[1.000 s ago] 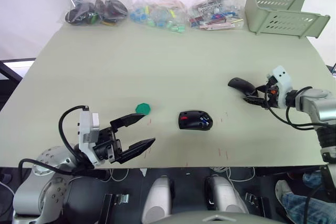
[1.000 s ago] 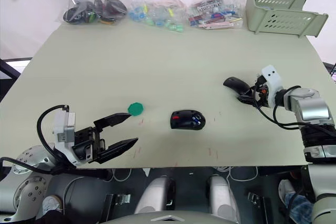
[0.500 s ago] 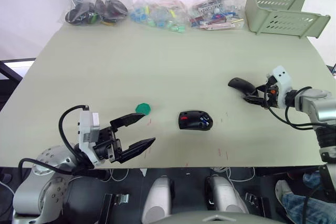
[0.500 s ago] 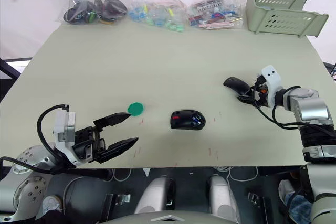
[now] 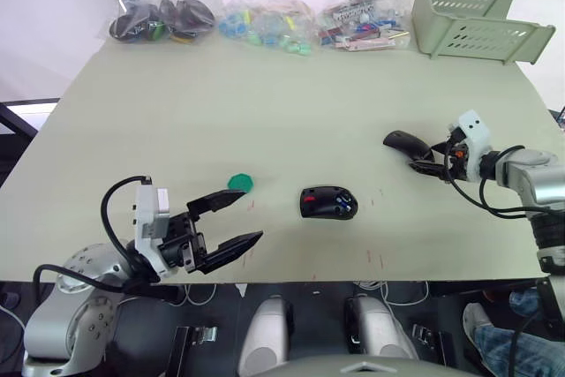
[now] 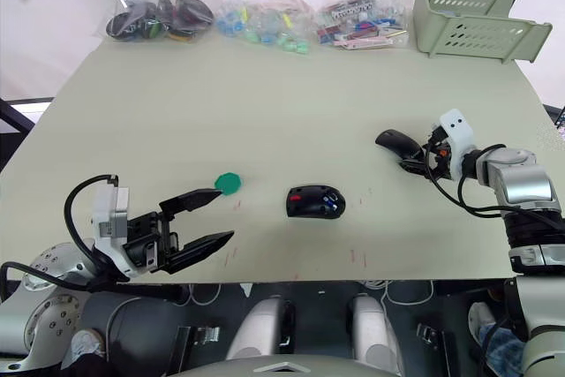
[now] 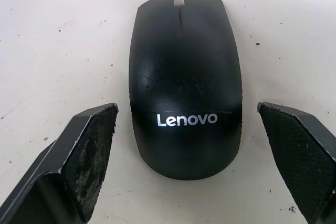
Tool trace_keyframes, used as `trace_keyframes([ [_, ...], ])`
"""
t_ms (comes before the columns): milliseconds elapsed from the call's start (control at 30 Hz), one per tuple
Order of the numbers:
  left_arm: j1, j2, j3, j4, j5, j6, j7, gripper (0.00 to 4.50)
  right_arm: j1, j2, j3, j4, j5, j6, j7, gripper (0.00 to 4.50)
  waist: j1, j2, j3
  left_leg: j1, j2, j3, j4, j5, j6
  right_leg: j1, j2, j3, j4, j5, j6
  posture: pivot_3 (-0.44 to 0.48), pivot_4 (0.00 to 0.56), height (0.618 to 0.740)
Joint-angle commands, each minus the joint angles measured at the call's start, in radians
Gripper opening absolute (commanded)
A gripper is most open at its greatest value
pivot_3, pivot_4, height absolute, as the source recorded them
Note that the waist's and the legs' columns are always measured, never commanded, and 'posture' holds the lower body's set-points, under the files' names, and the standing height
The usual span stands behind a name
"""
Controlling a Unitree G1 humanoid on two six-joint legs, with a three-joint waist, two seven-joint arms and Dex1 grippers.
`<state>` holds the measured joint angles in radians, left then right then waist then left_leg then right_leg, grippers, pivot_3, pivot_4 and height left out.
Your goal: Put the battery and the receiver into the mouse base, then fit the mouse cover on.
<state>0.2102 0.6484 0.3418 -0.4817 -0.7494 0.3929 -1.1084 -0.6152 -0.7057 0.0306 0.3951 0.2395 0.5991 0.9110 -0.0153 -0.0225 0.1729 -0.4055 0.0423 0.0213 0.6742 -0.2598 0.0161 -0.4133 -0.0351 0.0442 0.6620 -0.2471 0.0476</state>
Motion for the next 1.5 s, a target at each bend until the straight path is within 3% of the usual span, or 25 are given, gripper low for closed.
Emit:
trace_keyframes([
  [33,-0.002,0.008,-0.004,-0.004,-0.007,-0.020,-0.005,4.50,-0.004,-0.011,-0.029,-0.009,-0.001,-0.020,0.002,4.49,0.000,0.000,0.000,0.000,0.000,0.000,0.000,0.000,0.000,0.000,0.000,0.000,0.000,0.000,0.000,0.000,0.150,0.740],
  [333,-0.007,0.009,-0.010,0.002,-0.003,-0.024,-0.006,4.50,0.001,-0.014,-0.029,-0.010,-0.004,-0.032,0.005,4.49,0.000,0.000,0.000,0.000,0.000,0.000,0.000,0.000,0.000,0.000,0.000,0.000,0.000,0.000,0.000,0.000,0.150,0.740],
  [433,-0.010,0.008,-0.013,0.004,-0.003,-0.025,-0.006,4.50,0.002,-0.013,-0.029,-0.007,-0.006,-0.034,0.003,3.80,0.000,0.000,0.000,0.000,0.000,0.000,0.000,0.000,0.000,0.000,0.000,0.000,0.000,0.000,0.000,0.000,0.150,0.740],
  [500,-0.010,0.009,-0.014,0.006,-0.003,-0.026,-0.007,4.50,0.005,-0.014,-0.026,-0.009,-0.009,-0.038,0.003,2.81,0.000,0.000,0.000,0.000,0.000,0.000,0.000,0.000,0.000,0.000,0.000,0.000,0.000,0.000,0.000,0.000,0.150,0.740],
  [833,-0.012,0.010,-0.015,0.015,-0.004,-0.032,-0.007,4.50,0.010,-0.034,-0.037,-0.054,-0.017,-0.053,0.013,2.81,0.001,0.000,0.000,0.000,0.000,0.000,0.000,0.000,0.000,0.000,0.000,0.000,0.000,0.000,0.000,0.000,0.150,0.740],
  [967,-0.005,0.013,-0.009,0.016,-0.007,-0.034,-0.011,4.50,0.030,-0.070,-0.064,-0.197,0.044,-0.002,0.068,2.81,0.001,0.001,0.000,0.000,0.000,0.000,-0.001,0.000,0.000,0.000,0.000,0.000,0.000,0.000,0.000,0.000,0.150,0.740],
  [1167,0.011,0.039,0.028,0.034,-0.057,-0.010,-0.051,4.50,0.036,-0.130,-0.035,-0.612,0.230,0.182,0.189,2.81,-0.004,0.001,0.001,0.002,0.001,0.000,-0.004,0.000,0.000,0.000,0.000,0.000,0.000,0.000,0.000,0.000,0.150,0.740],
  [1333,0.041,0.043,0.062,0.060,0.001,-0.114,-0.098,4.50,-0.072,-0.149,0.153,-0.777,0.201,0.272,0.209,2.81,-0.003,0.001,0.001,0.004,0.003,0.000,-0.004,0.000,0.000,0.000,0.001,0.000,0.000,-0.002,-0.003,0.000,0.150,0.740],
  [1500,0.040,0.066,0.102,0.129,-0.048,-0.111,-0.179,4.50,-0.157,-0.109,0.309,-0.772,0.149,0.288,0.210,2.81,0.002,0.001,0.001,0.004,0.003,0.001,-0.004,0.000,0.000,0.000,0.000,0.000,-0.001,-0.003,-0.004,0.000,0.150,0.740],
])
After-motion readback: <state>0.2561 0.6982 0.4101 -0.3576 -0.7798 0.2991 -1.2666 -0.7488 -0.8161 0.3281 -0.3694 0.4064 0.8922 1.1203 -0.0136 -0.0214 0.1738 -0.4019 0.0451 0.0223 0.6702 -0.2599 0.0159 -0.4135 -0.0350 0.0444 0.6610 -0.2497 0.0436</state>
